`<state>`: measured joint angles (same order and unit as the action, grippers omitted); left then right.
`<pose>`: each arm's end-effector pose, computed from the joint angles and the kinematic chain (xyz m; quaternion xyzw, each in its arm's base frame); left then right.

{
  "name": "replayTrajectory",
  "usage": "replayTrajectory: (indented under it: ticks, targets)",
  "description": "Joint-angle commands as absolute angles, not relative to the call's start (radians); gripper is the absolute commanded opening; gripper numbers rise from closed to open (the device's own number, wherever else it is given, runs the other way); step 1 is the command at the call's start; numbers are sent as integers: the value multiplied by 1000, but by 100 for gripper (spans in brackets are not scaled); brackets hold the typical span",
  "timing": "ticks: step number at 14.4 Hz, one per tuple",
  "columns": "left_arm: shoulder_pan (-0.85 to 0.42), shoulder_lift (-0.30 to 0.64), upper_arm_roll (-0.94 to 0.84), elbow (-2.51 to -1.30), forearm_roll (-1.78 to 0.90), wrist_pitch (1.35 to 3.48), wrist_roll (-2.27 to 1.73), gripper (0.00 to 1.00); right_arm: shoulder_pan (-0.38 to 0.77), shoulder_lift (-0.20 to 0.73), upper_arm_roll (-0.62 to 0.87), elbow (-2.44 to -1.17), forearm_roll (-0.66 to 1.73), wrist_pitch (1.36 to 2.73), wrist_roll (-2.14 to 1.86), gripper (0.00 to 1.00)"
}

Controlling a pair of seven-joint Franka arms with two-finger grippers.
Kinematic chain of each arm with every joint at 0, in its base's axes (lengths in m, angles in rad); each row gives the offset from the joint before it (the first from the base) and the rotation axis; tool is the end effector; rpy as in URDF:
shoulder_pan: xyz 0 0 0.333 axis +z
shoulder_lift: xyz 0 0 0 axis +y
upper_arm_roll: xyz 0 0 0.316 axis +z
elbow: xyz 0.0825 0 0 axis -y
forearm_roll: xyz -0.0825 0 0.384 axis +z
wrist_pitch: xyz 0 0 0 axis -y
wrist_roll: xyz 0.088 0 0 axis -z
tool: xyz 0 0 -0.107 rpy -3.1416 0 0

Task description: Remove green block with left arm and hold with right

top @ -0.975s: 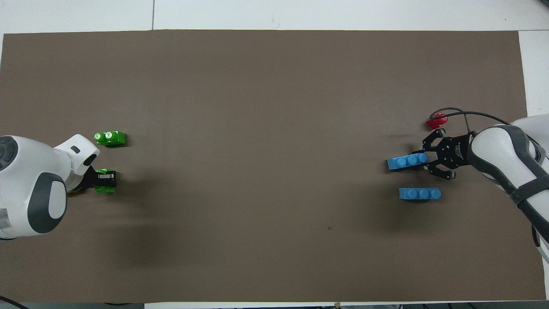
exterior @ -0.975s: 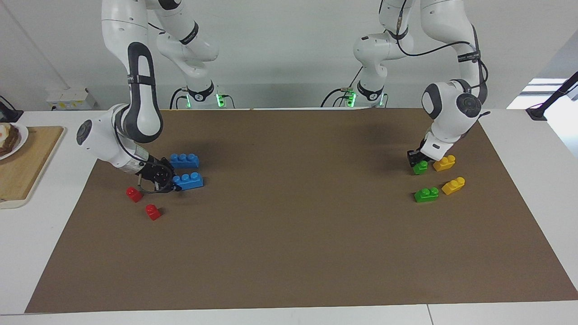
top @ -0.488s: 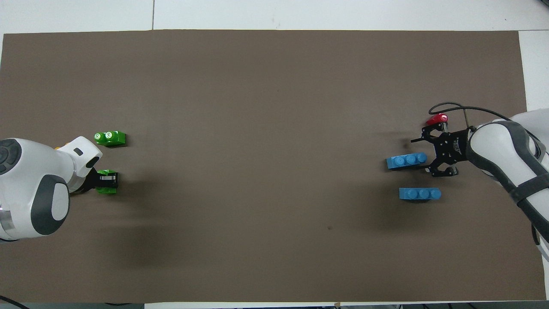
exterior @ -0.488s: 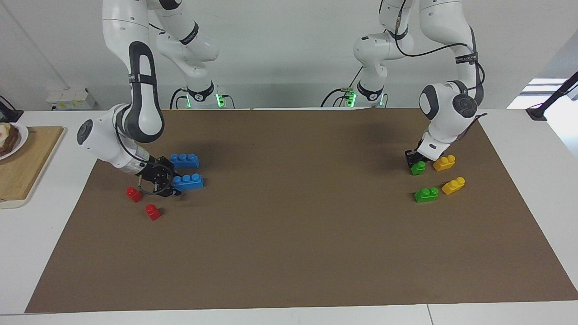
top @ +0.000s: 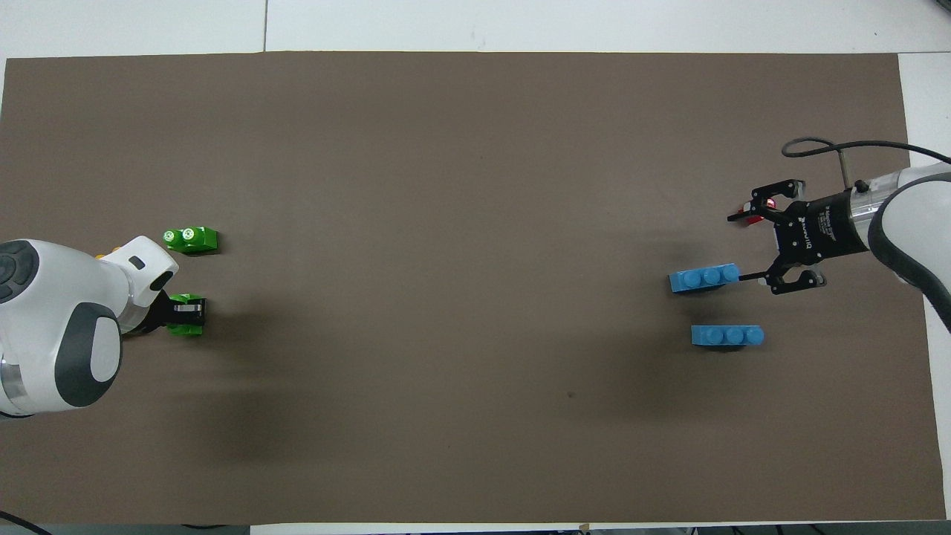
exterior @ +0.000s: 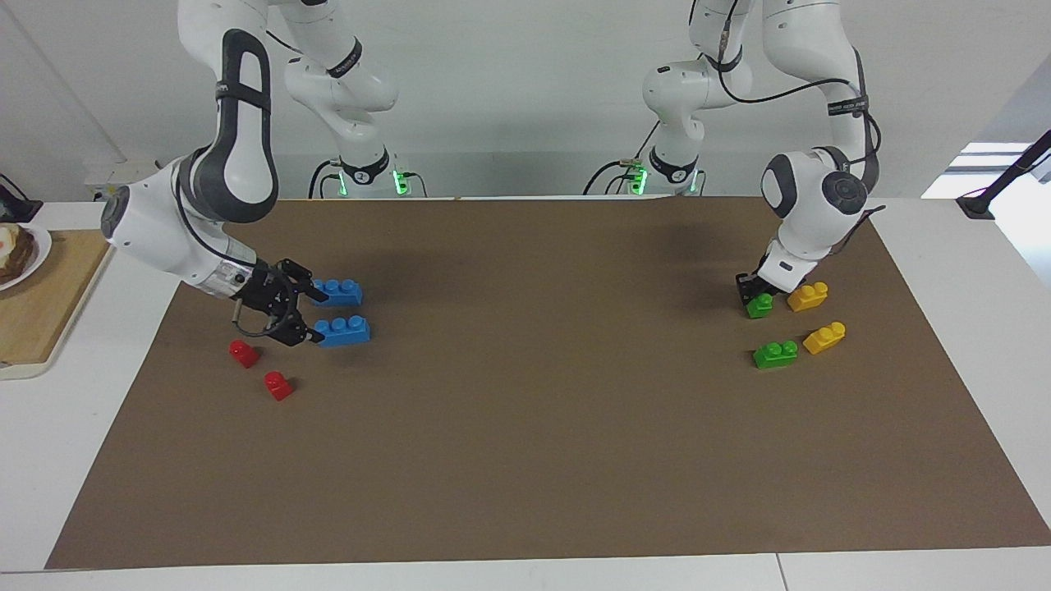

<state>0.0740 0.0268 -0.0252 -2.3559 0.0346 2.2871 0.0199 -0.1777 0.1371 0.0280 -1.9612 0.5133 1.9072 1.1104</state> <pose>0.4918 0.0248 0.3099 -0.9988 -0.0025 0.0482 0.0105 0.5678 -0.0503 0.3992 -0.7150 0.6528 0.1894 0.1634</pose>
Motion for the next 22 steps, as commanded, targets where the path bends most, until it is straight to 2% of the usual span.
replayTrajectory:
  ticks: [1,2,3,4,5,6,7,11,17,20,22]
  targets:
    - [83,9,-32,-2394,49,2324,18,38,-181,97,31,-1896,451,1833,1149,100]
    - [84,9,-32,-2395,49,2324,18,41,-179,75,38,-1882,421,1832,1138,100]
    - [84,9,-32,-2395,49,2325,18,57,-176,61,44,-1862,381,1827,1125,100]
    - [84,9,-32,-2393,49,2326,18,61,-158,55,48,-1836,350,1809,1070,100]
    - [84,9,-32,-2393,49,2326,18,69,-155,48,46,-1818,342,1792,987,100]
    - [81,11,-32,-2391,49,2324,18,91,-155,34,46,-1809,339,1780,909,100]
    - [77,14,-32,-2379,49,2313,15,100,-153,23,46,-1806,324,1775,844,100]
    - [72,5,-35,-2249,49,2151,12,100,-137,-2,61,-1775,204,1691,640,100]
    - [58,-21,-38,-2045,49,1886,11,100,-106,-2,66,-1717,20,1651,264,100]
    - [70,-93,-35,-2023,48,1864,11,100,-106,-6,66,-1704,0,1651,151,100]
    - [74,-89,-26,-1962,38,1803,9,100,-106,-14,66,-1704,-2,1651,144,100]
